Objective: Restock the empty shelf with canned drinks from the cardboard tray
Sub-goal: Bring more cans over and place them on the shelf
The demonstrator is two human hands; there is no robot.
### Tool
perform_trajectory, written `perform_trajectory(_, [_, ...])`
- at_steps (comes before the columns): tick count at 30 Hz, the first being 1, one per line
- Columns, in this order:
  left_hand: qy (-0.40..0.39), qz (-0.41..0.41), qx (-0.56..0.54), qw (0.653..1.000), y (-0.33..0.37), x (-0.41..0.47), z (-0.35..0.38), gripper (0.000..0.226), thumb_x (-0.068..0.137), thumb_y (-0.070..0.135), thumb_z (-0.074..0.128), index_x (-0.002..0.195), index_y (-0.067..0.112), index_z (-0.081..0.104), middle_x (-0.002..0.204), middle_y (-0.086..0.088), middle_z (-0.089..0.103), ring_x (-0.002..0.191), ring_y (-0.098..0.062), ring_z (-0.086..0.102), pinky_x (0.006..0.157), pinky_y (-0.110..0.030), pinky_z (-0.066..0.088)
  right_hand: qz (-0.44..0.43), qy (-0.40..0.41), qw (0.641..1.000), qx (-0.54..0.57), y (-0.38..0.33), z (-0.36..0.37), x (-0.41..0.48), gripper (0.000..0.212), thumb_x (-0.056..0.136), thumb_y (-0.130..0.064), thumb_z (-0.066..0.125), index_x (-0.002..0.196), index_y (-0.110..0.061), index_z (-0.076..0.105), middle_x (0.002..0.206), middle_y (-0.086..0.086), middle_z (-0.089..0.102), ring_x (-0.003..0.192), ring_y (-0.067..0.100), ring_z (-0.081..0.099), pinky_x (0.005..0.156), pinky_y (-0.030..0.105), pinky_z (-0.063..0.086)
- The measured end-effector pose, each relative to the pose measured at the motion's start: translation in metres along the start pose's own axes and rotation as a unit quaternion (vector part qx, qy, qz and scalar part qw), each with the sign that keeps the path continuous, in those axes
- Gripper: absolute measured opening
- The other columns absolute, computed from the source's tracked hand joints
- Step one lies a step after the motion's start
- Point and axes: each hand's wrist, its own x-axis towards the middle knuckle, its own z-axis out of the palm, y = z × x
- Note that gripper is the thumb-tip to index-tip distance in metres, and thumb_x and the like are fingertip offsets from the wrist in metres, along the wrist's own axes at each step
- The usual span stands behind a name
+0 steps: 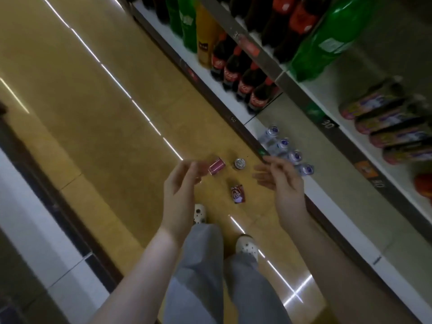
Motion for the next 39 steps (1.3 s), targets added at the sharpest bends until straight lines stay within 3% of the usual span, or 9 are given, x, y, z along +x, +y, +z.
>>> perform_trajectory(6, [0.003,-0.083,0.073,0.994,-0.126,0.094,-0.018,0.012,0.091,0.021,0.056,0.094,0.014,0.065,0.093,0.004,0.066,0.087,-0.005,0.061,0.078,-0.023,0.046,0.097,0.041,0.988,-0.114,0.154,0.039,0.075,0.021,0.095,-0.014,0.048,0.09,-0.032,0.06,0.093,0.006,0.068,0.089,0.026,0.066,0.086,0.048,0.053])
perform_trajectory(12, [-0.055,-0.125,0.244,0.96,-0.267,0.163,-0.036,0.02,0.085,0.024,0.064,0.104,0.024,0.061,0.106,0.01,0.059,0.099,-0.008,0.057,0.078,-0.024,0.044,0.167,0.062,0.969,-0.168,0.302,0.041,0.136,0.015,0.09,-0.014,0.054,0.096,-0.027,0.06,0.101,0.005,0.067,0.094,0.021,0.064,0.085,0.039,0.053])
perform_trajectory(15, [-0.079,-0.09,0.391,0.913,-0.338,0.194,-0.047,0.031,0.082,0.022,0.067,0.111,0.024,0.057,0.116,0.002,0.052,0.111,-0.019,0.051,0.088,-0.034,0.045,0.182,0.072,0.96,-0.201,0.369,0.047,0.159,0.02,0.09,-0.016,0.055,0.108,-0.022,0.06,0.102,0.0,0.064,0.096,0.018,0.062,0.082,0.035,0.052])
perform_trajectory(18, [-0.088,-0.089,0.527,0.84,-0.376,0.218,-0.058,0.042,0.081,0.025,0.066,0.121,0.026,0.052,0.132,-0.006,0.046,0.127,-0.032,0.037,0.099,-0.049,0.039,0.173,0.045,0.955,-0.235,0.404,0.054,0.172,0.027,0.09,-0.015,0.055,0.117,-0.016,0.058,0.103,-0.001,0.06,0.094,0.014,0.056,0.076,0.026,0.042])
perform_trajectory(21, [-0.051,-0.11,0.61,0.783,-0.407,0.235,-0.061,0.053,0.081,0.025,0.064,0.129,0.033,0.044,0.146,0.001,0.033,0.139,-0.031,0.019,0.107,-0.057,0.027,0.176,0.037,0.952,-0.248,0.438,0.059,0.186,0.03,0.088,-0.01,0.056,0.117,-0.016,0.058,0.108,0.005,0.06,0.09,0.015,0.056,0.073,0.022,0.041])
perform_trajectory(24, [-0.043,-0.142,0.625,0.767,-0.43,0.247,-0.057,0.065,0.08,0.021,0.065,0.135,0.038,0.036,0.154,0.006,0.018,0.143,-0.032,0.009,0.108,-0.06,0.023,0.177,0.044,0.938,-0.295,0.466,0.059,0.197,0.041,0.084,-0.014,0.059,0.124,-0.021,0.055,0.121,0.012,0.054,0.103,0.024,0.056,0.082,0.026,0.044])
perform_trajectory(30, [0.005,-0.219,0.645,0.732,-0.462,0.27,-0.051,0.064,0.081,0.007,0.059,0.133,0.033,0.033,0.151,-0.003,0.015,0.132,-0.042,0.019,0.095,-0.053,0.042,0.206,0.069,0.891,-0.4,0.497,0.065,0.21,0.077,0.077,-0.014,0.069,0.142,-0.025,0.03,0.141,0.014,0.032,0.125,0.036,0.034,0.1,0.047,0.036])
perform_trajectory(34, [0.061,-0.23,0.661,0.712,-0.474,0.28,-0.058,0.063,0.082,0.015,0.064,0.134,0.032,0.032,0.151,-0.006,0.012,0.136,-0.038,0.013,0.101,-0.055,0.031,0.223,0.075,0.878,-0.417,0.516,0.059,0.207,0.087,0.073,-0.015,0.075,0.144,-0.02,0.025,0.142,0.017,0.032,0.126,0.038,0.034,0.1,0.043,0.035])
perform_trajectory(39, [0.065,-0.143,0.713,0.683,-0.477,0.282,-0.08,0.038,0.088,0.011,0.051,0.124,0.021,0.045,0.13,-0.014,0.037,0.126,-0.035,0.026,0.101,-0.049,0.025,0.233,0.089,0.91,-0.332,0.529,0.049,0.207,0.091,0.072,-0.012,0.077,0.144,-0.028,0.024,0.132,0.016,0.044,0.12,0.036,0.044,0.088,0.036,0.042])
